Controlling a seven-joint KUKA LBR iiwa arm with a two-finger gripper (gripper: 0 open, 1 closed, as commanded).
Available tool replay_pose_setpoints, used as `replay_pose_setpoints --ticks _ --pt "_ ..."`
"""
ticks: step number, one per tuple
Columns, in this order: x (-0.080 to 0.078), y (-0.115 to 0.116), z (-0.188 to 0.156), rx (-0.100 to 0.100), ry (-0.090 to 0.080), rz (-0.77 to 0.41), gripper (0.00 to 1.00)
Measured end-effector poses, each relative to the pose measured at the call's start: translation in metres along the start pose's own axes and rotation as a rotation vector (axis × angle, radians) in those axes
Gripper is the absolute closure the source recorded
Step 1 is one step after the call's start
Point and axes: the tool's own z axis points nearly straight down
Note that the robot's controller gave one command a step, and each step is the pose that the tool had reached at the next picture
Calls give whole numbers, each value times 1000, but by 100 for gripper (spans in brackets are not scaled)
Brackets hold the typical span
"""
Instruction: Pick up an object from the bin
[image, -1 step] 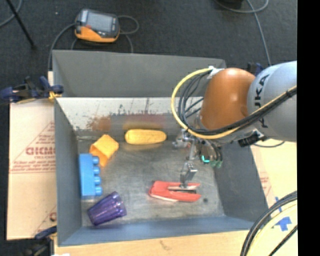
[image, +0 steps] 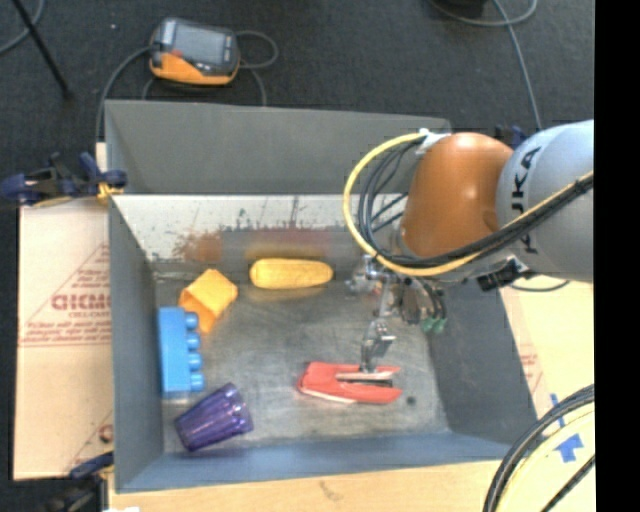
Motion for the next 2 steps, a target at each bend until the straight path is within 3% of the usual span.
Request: replay_pose_setpoints --ticks 1,2 --pt "23 -13 66 -1 -4 70 0" --pt "38 -25 69 -1 11 108 0"
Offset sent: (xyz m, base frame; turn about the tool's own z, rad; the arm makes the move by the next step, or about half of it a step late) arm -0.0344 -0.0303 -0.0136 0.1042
